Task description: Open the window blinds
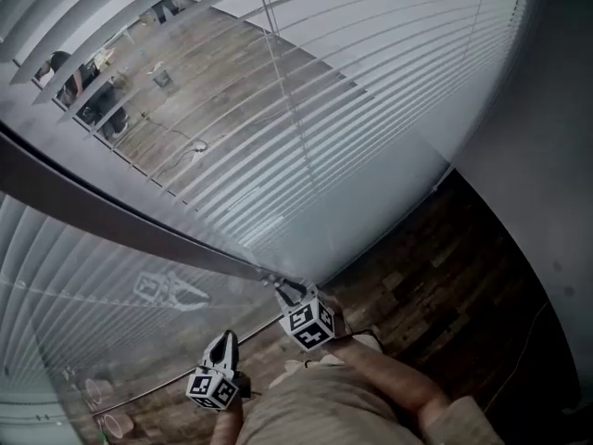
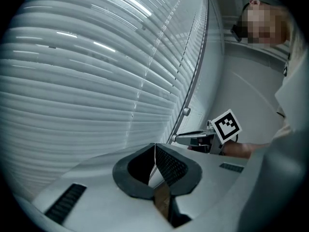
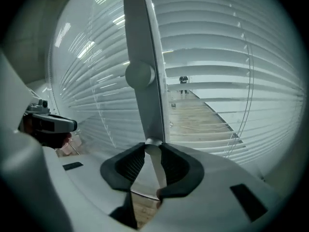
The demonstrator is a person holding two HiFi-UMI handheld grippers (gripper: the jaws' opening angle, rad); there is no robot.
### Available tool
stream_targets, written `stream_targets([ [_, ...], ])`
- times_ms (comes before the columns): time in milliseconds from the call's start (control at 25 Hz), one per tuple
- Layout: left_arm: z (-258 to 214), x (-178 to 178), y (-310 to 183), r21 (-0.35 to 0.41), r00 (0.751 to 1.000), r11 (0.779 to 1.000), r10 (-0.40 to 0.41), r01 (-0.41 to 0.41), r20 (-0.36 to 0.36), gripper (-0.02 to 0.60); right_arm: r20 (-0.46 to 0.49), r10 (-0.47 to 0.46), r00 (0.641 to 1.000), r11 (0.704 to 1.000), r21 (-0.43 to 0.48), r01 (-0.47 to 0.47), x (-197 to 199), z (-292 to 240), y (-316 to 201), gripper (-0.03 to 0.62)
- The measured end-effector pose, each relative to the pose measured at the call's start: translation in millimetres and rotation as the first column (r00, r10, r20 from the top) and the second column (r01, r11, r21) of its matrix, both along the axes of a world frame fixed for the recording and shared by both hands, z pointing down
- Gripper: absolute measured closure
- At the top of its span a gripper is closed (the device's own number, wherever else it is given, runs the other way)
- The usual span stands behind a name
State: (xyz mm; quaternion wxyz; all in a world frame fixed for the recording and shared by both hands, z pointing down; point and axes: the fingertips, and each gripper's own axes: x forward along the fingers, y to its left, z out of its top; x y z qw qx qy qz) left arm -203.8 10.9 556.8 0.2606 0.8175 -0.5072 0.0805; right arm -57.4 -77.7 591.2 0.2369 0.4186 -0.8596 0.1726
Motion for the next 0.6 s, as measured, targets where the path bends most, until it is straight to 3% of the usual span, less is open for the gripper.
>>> stream_targets([
  [160,0.3,0.2,2.5,-0.001,1.0,1.0,-0.007,0.007,0.0,0.569,0.005,-0.008,1.0,0.999,0.032,0.007,1.6,0.3,1.1,0.479],
  [280,0.5,2.3,5.3,0.004,1.0,1.0,-0.013,0.013,0.0,0.569,-0.028,-0.017,0.999,0.993,0.117,0.021,11.0,-11.1,6.2,0.479],
  [440,-1.0,-1.1,13.1,0.008,0.999,0.999,-0.031,0.031,-0.007,0.569,-0.081,-0.043,0.996,0.961,0.269,0.063,18.8,-59.9,19.3,0.474],
  [600,4.8,-4.6,18.0,0.008,1.0,1.0,-0.025,0.025,-0.016,0.569,-0.086,-0.056,0.995,0.94,0.332,0.082,10.0,-87.7,22.5,0.474],
])
